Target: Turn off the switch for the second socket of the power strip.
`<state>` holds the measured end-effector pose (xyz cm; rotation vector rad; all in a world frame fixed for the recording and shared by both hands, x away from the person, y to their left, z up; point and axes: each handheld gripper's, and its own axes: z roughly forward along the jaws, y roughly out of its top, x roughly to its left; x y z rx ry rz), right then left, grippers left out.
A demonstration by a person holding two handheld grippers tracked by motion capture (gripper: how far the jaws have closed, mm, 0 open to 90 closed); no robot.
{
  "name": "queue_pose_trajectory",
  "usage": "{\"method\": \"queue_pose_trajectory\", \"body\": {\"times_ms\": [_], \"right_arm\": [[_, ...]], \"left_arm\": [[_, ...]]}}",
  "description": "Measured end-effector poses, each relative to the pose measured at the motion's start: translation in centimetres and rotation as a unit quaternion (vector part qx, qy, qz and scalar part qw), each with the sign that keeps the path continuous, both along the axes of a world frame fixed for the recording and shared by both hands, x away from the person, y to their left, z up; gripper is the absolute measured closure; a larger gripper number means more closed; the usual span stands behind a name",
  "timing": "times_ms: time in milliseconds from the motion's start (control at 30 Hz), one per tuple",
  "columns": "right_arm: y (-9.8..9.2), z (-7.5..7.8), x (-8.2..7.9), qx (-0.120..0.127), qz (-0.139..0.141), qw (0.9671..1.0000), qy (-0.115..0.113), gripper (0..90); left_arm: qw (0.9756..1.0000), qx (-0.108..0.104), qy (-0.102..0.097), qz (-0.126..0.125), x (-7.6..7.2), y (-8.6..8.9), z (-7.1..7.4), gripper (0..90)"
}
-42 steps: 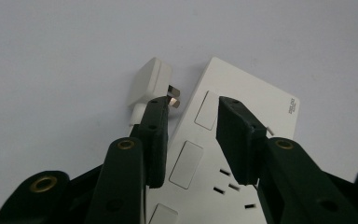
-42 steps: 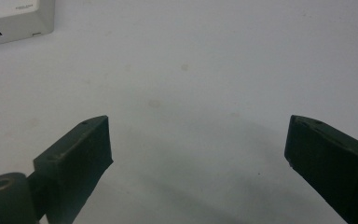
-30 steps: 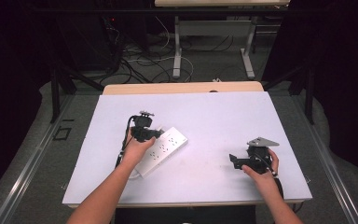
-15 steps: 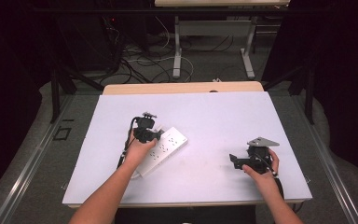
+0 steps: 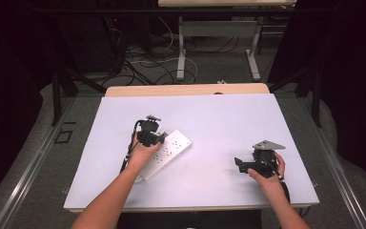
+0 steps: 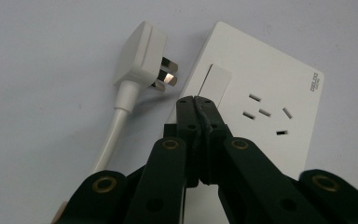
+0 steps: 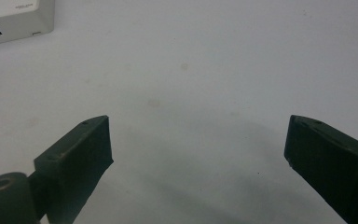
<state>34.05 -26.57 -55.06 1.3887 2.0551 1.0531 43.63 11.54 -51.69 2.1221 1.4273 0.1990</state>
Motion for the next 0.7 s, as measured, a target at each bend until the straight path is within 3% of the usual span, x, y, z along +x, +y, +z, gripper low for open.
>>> {"method": "queue_pose_trajectory", "body": {"times_ms": [700], "right_arm": [[-0.07,-0.03,0.03,-0.001,0.002,1.0,-0.002,6.9]], "left_arm": [[0.9999,0.008,-0.01,-0.009,-0.16,-0.15,-0.3,90.0]]}}
